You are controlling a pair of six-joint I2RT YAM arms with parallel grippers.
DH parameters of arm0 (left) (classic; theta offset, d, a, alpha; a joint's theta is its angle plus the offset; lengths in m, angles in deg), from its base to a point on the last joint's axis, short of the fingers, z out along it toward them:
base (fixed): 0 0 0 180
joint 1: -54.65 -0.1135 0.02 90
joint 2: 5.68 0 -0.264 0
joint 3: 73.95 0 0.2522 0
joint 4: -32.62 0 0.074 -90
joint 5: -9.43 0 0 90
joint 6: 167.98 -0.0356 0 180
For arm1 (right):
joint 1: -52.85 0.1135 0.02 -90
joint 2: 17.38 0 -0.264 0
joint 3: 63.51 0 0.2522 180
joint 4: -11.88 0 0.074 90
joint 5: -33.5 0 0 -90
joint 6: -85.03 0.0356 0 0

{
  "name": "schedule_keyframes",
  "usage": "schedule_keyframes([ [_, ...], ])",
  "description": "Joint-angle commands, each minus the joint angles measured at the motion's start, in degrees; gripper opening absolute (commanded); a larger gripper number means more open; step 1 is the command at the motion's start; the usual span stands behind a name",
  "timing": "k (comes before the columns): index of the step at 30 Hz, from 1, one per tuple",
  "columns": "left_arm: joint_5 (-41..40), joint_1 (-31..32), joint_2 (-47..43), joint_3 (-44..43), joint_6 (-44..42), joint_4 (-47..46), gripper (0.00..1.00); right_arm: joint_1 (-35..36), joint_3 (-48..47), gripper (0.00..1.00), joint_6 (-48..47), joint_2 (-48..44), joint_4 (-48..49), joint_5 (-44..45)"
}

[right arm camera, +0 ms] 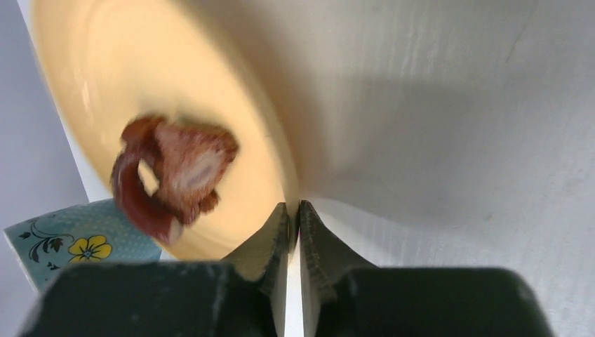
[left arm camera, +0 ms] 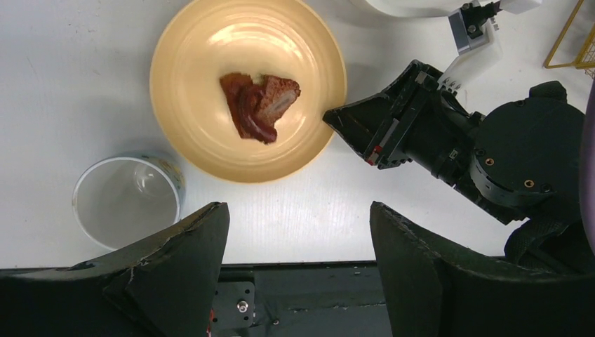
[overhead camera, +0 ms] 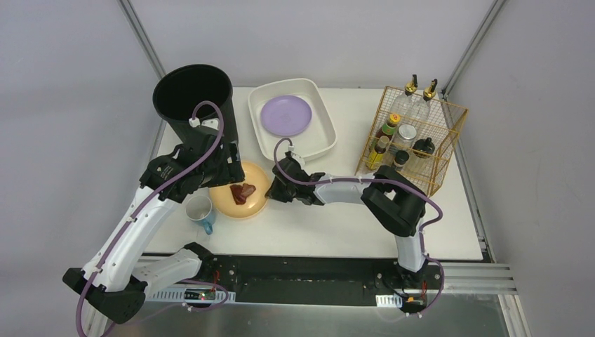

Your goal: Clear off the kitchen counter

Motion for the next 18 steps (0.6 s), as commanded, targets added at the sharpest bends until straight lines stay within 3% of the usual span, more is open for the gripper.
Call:
schedule_keyframes([
  [1,0.88,0.54,-0.01,0.0,-1.01,0.94,0.75,-0.42,1.13,0.05,-1.69,-4.11,-2.23,1.73],
  [3,1.05,0.54,0.05,0.07,-0.88,0.94,0.75,-0.69,1.81,0.0,-1.65,-4.6,-2.6,1.24],
  [12,2.61,0.54,0.78,0.31,-0.14,0.86,0.75,-1.69,7.9,0.0,-3.25,-11.21,-5.06,1.17],
  [18,5.11,0.56,3.37,0.98,-0.35,0.81,0.75,-2.01,10.41,0.0,-6.97,-17.59,-12.03,1.41],
])
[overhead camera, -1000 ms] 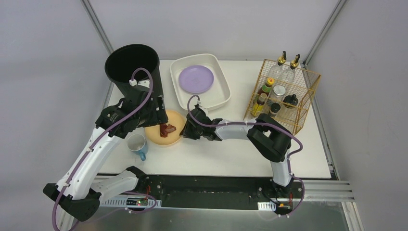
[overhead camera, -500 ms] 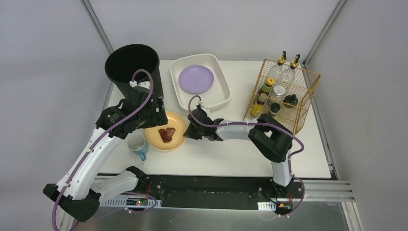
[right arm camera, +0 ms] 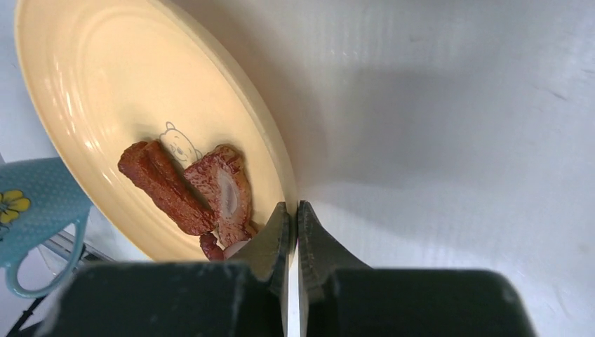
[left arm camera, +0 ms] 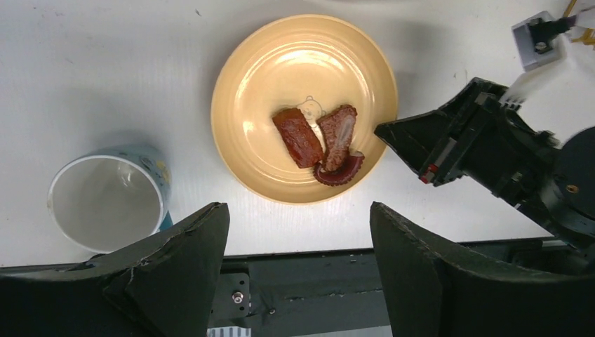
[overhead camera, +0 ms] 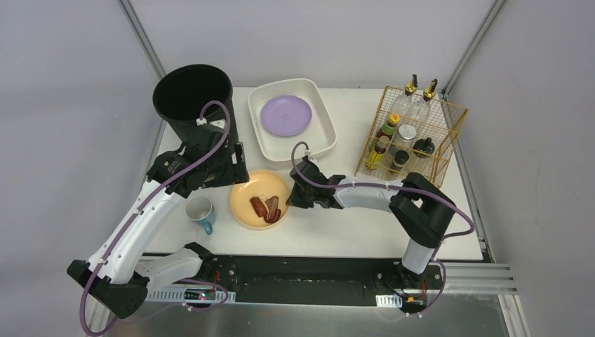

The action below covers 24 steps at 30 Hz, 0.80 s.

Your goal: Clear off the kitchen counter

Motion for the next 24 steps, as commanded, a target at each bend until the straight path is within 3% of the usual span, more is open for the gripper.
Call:
schedule_keyframes([
  [1,3.17,0.58,1.94,1.19,-0.31,0.61,0.75,-0.22,1.21,0.0,-3.73,-8.08,-5.1,1.08],
  [13,13.39,0.65,6.75,7.65,2.84,-4.74,0.79,-3.88,8.88,0.0,-6.08,-20.77,-9.13,-3.6],
  [24,18.87,0.64,6.34,11.84,5.3,-8.49,0.76,-4.47,4.46,0.0,-9.59,-28.8,-19.02,-7.26],
])
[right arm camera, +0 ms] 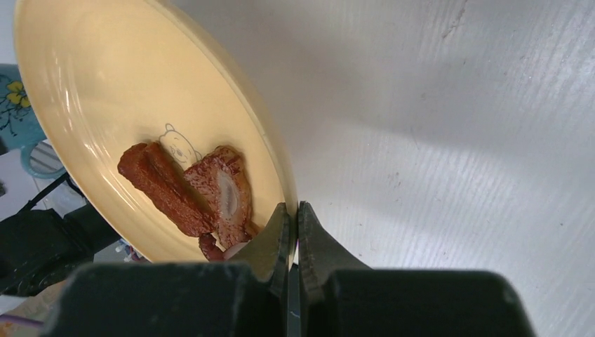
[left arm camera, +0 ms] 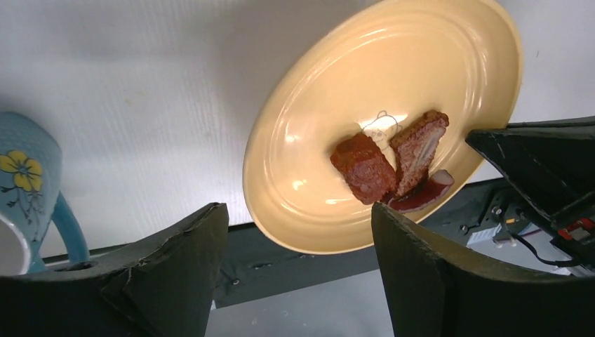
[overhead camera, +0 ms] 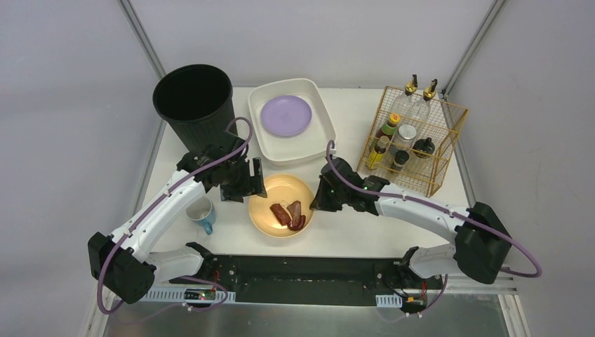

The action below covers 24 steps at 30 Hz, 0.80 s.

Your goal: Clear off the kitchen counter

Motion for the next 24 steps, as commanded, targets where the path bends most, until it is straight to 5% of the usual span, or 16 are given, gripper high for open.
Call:
schedule_keyframes([
  [1,3.44,0.63,-1.14,1.67,2.01,-2.31,0.76,-0.35,-5.46,0.0,-1.67,-4.95,-3.89,-2.42],
  [10,4.64,0.63,-2.57,1.83,2.49,-3.24,0.72,-0.77,-9.39,0.0,-3.27,-8.28,-9.82,-3.08],
  [24,6.96,0.63,-5.16,3.23,4.97,-6.08,0.42,-0.93,-9.3,0.0,-2.69,-12.25,-13.08,-2.01],
])
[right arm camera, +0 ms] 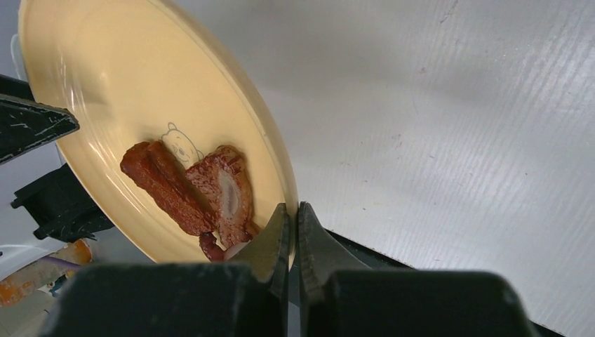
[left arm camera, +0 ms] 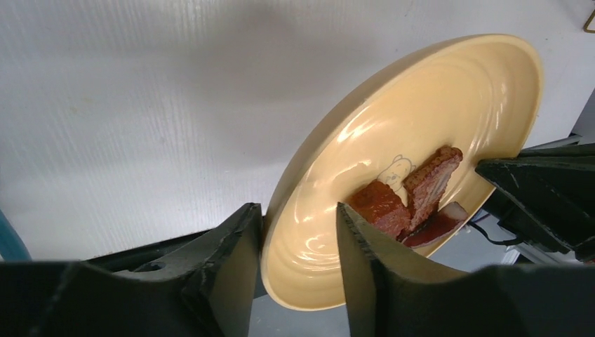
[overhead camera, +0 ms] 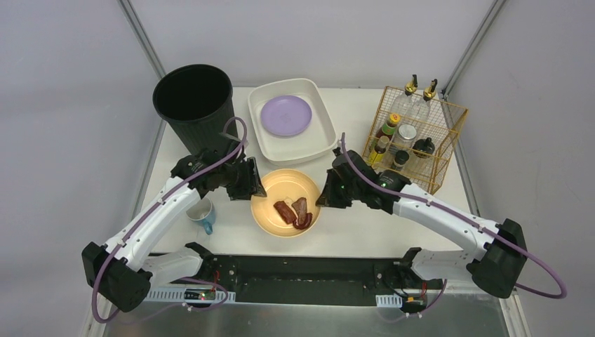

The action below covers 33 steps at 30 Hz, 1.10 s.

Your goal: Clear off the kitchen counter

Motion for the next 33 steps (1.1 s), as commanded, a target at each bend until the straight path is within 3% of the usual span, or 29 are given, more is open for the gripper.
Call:
schedule_keyframes([
  [1,2.45,0.63,-1.93,1.39,1.76,-2.22,0.38,-0.32,-2.27,0.0,0.61,-4.17,0.32,-0.44],
  [4,3.64,0.63,-2.14,1.82,2.29,-2.99,0.28,-0.31,-2.34,0.0,0.99,-5.94,-0.75,-0.05],
  [10,5.56,0.63,-2.79,2.82,3.1,-4.92,0.19,-0.32,-2.46,0.0,1.25,-7.99,-2.14,0.34],
  [15,6.44,0.63,-3.54,3.01,3.48,-5.67,0.0,-0.31,-2.11,0.0,1.51,-8.94,-2.65,0.79],
  [25,5.83,0.64,-4.18,1.91,5.08,-5.93,0.0,-0.31,-1.39,0.03,1.45,-9.69,-3.19,1.83],
  [33,4.51,0.56,-3.81,-2.16,6.93,-6.09,0.0,-1.87,-2.06,0.31,-0.85,-11.67,-5.56,4.96],
])
